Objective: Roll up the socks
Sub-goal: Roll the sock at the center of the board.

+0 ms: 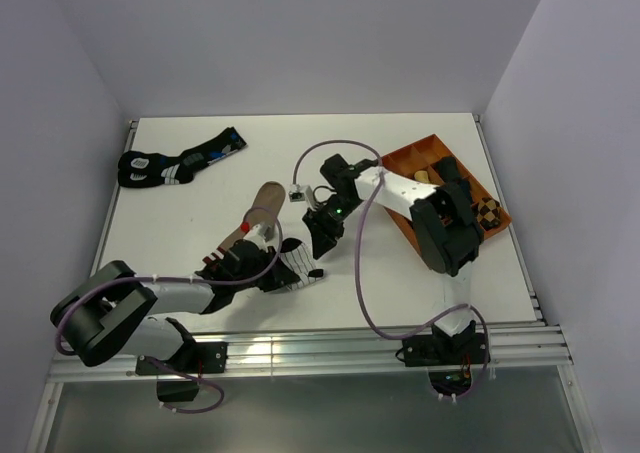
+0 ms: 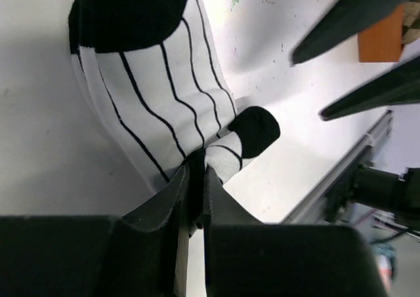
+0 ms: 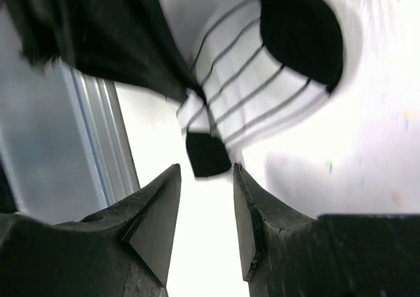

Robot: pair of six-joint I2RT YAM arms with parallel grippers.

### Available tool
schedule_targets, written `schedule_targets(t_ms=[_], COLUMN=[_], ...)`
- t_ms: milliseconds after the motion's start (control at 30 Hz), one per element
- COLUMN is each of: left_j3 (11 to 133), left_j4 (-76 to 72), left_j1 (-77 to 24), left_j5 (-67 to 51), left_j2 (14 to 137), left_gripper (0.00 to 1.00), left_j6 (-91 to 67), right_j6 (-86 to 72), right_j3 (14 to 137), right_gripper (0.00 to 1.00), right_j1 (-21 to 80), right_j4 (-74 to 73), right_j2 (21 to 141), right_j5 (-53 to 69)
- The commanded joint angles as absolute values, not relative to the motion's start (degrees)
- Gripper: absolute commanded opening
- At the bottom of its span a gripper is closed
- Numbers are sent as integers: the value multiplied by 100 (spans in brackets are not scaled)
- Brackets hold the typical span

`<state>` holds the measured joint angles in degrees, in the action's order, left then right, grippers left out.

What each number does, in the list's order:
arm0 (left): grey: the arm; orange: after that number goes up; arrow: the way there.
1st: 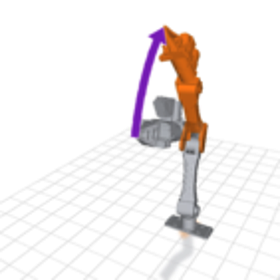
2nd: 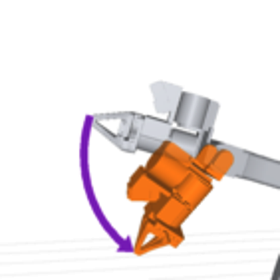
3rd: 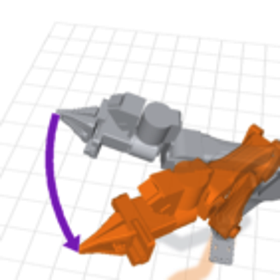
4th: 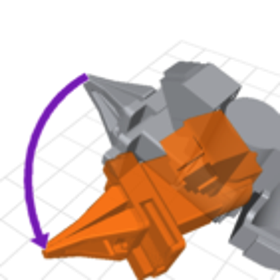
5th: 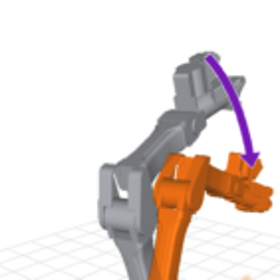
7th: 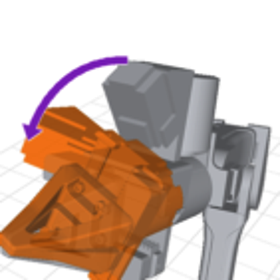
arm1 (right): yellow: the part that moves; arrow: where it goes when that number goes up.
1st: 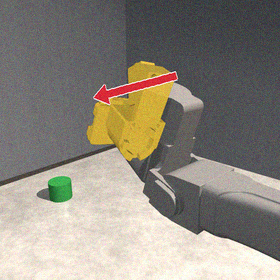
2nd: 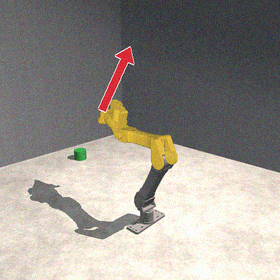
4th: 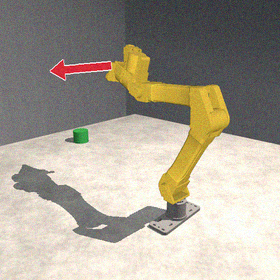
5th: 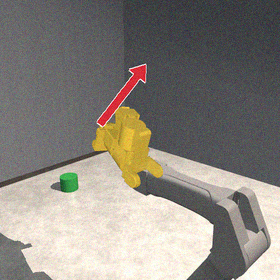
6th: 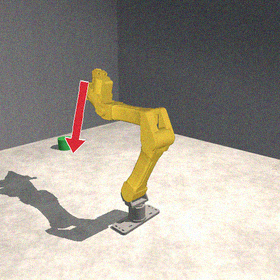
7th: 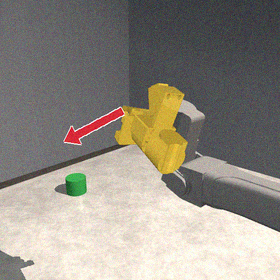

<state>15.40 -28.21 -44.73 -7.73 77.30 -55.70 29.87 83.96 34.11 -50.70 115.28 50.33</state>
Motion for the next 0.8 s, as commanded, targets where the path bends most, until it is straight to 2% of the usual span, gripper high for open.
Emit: schedule_targets(t_ms=[0, 267, 467, 767], left_j3=[1512, 1652, 1722, 1933], left_j4=[-2294, -2092, -2399, -2356], left_j1=[-4194, -3674, -3639, -3647], left_j5=[-1561, -2733, -3348, -3647], left_j2=[7998, 8340, 8868, 9281], left_gripper=[0, 0, 0, 0], left_j6=[-5862, -6205, -6495, -6592], right_j6=[2953, 3515, 3866, 4087], right_j3=[7868, 6242, 4704, 4078], right_gripper=[45, 46, 47, 48], right_j1=[3419, 3629, 4718, 5422], right_j4=[-4431, -3008, -1373, -554], right_j2=[10680, 9133, 8157, 7656], right_j5=[4598, 3096, 2032, 2118])
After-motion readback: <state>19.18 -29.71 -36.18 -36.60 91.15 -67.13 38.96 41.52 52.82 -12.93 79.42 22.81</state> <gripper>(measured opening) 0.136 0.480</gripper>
